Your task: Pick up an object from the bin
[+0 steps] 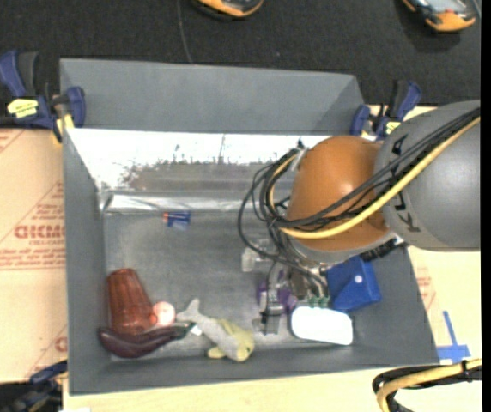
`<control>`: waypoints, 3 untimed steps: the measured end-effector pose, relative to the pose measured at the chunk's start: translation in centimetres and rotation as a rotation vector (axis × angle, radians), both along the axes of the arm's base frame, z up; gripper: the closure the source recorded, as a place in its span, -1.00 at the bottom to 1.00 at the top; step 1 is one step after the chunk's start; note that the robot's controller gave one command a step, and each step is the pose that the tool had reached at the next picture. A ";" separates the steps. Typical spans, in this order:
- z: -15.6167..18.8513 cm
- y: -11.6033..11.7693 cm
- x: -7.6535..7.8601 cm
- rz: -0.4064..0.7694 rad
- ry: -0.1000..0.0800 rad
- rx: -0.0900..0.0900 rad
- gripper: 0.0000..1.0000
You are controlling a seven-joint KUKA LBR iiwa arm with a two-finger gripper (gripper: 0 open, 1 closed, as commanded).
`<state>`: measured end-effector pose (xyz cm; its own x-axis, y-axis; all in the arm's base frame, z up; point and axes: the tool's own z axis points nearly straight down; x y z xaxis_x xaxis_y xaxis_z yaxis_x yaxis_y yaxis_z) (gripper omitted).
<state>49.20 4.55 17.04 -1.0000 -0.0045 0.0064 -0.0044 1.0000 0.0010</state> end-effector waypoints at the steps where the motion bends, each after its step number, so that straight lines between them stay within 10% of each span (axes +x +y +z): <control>1: 0.4 0.0 0.2 -0.002 -0.008 0.001 -1.00; 3: 6.0 -6.8 4.1 -0.218 -0.012 -0.002 -1.00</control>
Offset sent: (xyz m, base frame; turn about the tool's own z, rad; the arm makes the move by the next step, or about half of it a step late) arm 0.0416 -0.0710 0.0571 0.2189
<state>53.30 -2.22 23.08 -0.9772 0.2123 -0.0062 0.2123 0.9772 -0.0002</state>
